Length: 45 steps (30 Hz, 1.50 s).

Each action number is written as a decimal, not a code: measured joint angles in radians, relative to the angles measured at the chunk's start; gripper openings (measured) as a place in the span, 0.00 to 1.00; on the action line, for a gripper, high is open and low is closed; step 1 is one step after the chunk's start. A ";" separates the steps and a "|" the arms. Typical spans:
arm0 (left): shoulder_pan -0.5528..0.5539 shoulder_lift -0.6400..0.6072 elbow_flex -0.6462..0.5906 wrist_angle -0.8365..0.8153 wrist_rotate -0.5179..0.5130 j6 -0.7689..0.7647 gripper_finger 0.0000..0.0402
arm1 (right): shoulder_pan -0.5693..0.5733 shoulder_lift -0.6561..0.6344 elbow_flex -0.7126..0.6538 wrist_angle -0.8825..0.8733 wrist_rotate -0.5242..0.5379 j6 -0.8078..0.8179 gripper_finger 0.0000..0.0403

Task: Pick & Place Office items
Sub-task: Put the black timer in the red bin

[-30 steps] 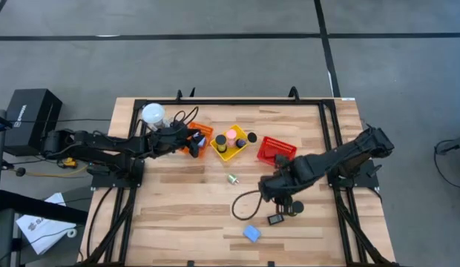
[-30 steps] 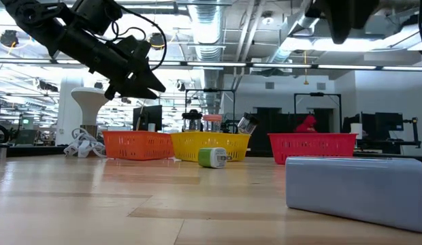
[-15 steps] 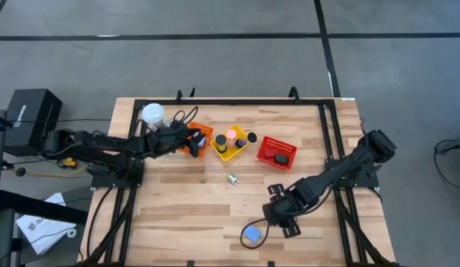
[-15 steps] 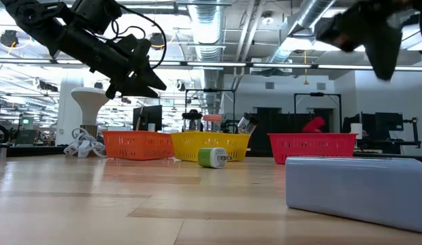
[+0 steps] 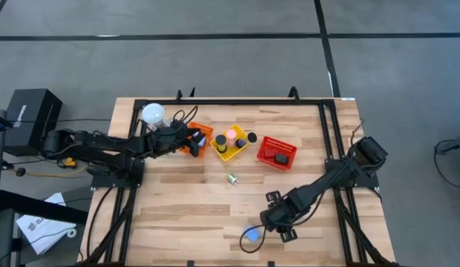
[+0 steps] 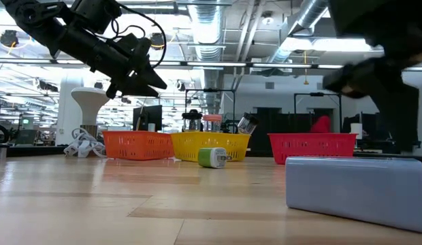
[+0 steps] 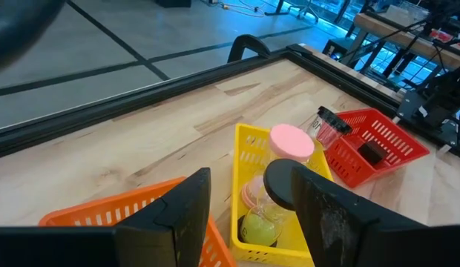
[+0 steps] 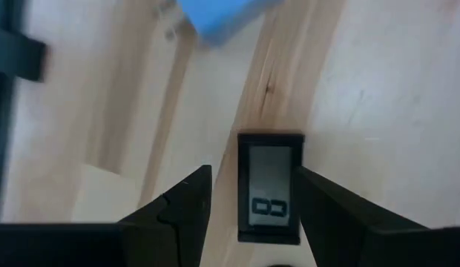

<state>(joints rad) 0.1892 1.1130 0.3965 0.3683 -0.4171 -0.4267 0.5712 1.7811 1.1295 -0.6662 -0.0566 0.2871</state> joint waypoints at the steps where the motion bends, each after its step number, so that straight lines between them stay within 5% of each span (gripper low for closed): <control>1: 0.000 0.000 0.000 0.000 0.000 0.000 0.45 | 0.000 0.011 -0.001 -0.001 0.000 0.000 0.45; 45: 0.000 0.000 0.000 0.010 0.000 0.001 0.45 | -0.034 0.121 0.002 0.011 -0.014 0.176 0.41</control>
<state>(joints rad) 0.1891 1.1130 0.3965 0.3781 -0.4171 -0.4258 0.5375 1.9018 1.1313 -0.6552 -0.0708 0.4626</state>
